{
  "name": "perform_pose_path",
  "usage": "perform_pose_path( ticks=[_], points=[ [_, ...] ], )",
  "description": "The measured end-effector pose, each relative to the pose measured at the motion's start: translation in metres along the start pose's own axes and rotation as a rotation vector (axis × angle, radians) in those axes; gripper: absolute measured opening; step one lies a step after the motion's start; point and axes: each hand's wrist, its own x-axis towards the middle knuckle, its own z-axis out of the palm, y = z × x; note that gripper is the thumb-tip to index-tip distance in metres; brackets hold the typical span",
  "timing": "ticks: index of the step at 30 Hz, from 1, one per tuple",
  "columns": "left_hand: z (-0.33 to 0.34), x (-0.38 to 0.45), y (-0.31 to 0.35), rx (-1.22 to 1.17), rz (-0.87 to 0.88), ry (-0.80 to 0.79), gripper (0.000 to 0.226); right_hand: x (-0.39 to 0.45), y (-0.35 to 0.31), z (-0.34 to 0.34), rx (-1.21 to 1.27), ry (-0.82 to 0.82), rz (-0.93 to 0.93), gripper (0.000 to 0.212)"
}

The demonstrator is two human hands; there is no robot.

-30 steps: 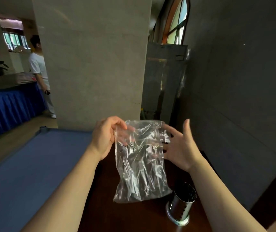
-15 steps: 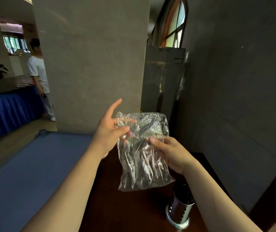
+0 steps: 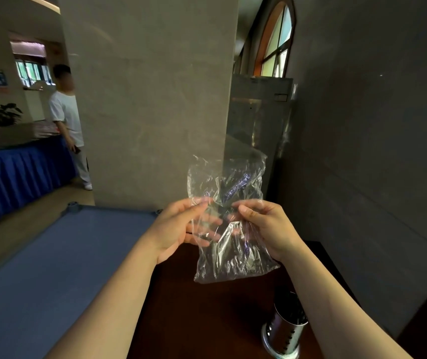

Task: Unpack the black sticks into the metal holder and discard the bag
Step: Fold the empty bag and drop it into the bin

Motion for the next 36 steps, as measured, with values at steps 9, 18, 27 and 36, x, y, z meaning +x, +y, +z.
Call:
perform_pose_path(
  ticks=[9, 18, 27, 36],
  points=[
    [-0.004, 0.002, 0.001, -0.032, 0.144, -0.002, 0.041, 0.006, 0.004, 0.001, 0.065, -0.002, -0.098, 0.031],
    [-0.001, -0.004, 0.007, -0.172, 0.3, -0.005, 0.026, 0.004, -0.009, -0.012, 0.255, -0.127, -0.043, 0.023],
    [0.003, 0.002, 0.01, 0.312, 0.49, 0.19, 0.056, -0.005, -0.008, -0.016, 0.346, -0.132, 0.223, 0.044],
    [0.0, 0.005, 0.01, 0.42, 0.446, 0.162, 0.068, -0.004, -0.008, -0.032, 0.051, -0.33, 0.271, 0.087]
  ],
)
